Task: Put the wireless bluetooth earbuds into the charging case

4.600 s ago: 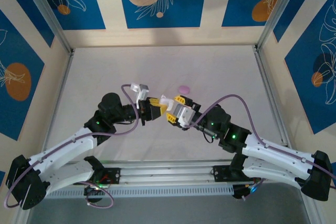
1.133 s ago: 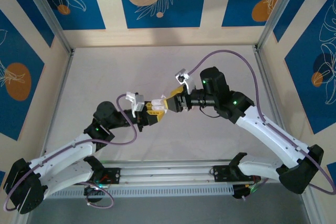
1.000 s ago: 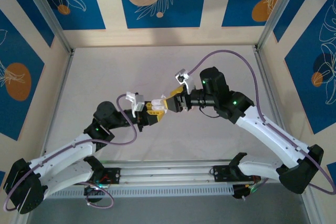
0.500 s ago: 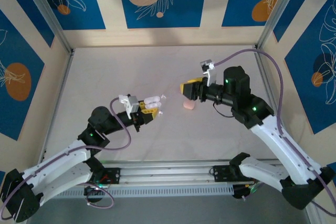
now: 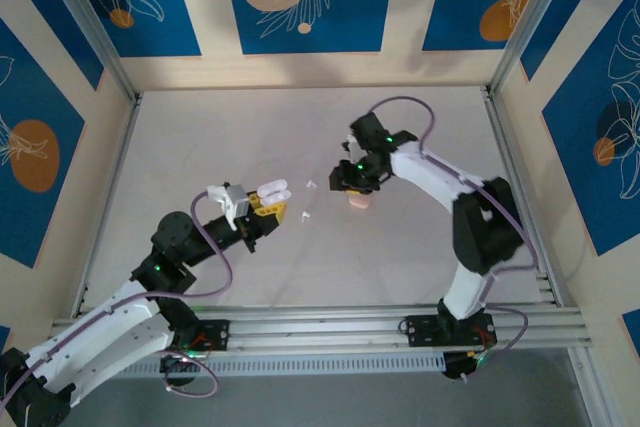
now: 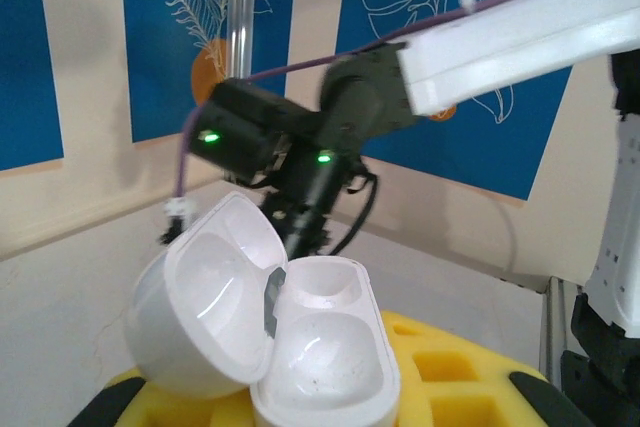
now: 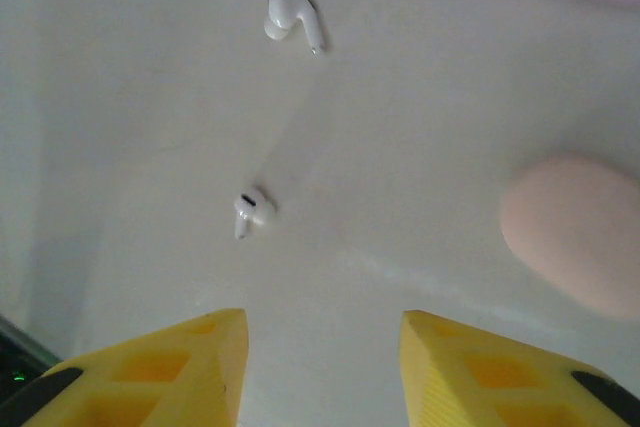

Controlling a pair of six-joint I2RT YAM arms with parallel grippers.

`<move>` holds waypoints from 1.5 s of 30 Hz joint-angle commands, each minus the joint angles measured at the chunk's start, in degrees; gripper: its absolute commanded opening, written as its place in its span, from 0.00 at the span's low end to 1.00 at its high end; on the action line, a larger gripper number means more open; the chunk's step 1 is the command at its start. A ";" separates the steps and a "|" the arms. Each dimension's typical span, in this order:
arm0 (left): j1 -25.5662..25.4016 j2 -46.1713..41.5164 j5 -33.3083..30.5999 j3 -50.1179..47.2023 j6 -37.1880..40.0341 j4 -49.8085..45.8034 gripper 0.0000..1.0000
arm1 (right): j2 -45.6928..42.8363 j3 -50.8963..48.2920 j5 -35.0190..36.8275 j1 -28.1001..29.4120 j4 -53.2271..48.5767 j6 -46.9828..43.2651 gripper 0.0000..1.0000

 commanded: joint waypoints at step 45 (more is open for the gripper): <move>-0.35 -2.25 -2.54 1.27 3.31 -4.89 0.14 | 43.02 51.05 14.20 8.51 -24.79 -31.43 0.40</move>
